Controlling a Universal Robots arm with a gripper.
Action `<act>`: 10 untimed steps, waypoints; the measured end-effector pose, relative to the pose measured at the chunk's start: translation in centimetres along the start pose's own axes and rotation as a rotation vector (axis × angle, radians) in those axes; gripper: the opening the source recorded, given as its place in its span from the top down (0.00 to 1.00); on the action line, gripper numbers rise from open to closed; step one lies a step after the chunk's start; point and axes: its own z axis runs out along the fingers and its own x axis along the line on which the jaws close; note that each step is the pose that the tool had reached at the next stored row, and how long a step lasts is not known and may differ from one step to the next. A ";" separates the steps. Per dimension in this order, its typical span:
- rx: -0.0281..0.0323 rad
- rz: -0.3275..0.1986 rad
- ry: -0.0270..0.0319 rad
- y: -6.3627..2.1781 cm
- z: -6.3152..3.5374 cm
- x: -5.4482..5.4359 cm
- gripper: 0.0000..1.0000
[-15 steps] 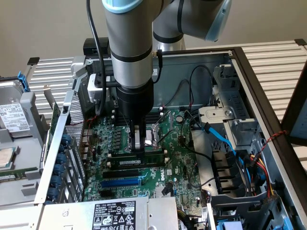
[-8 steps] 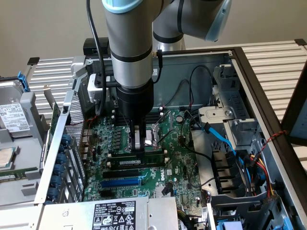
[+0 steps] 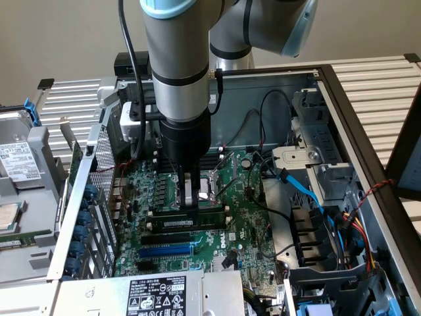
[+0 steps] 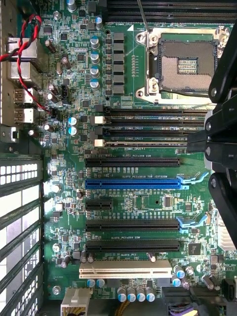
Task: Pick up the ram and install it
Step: 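Press down the ram until it locks into place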
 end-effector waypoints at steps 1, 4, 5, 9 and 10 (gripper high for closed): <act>0.0000 0.000 0.0000 0.00 0.00 0.0 0.89; 0.0000 0.000 0.0000 0.00 0.00 0.0 0.89; 0.0000 0.000 0.0000 0.00 0.00 0.0 0.89; -0.0001 0.000 0.0002 0.00 0.02 0.0 0.89; 0.0000 0.000 0.0001 0.00 0.03 0.0 0.89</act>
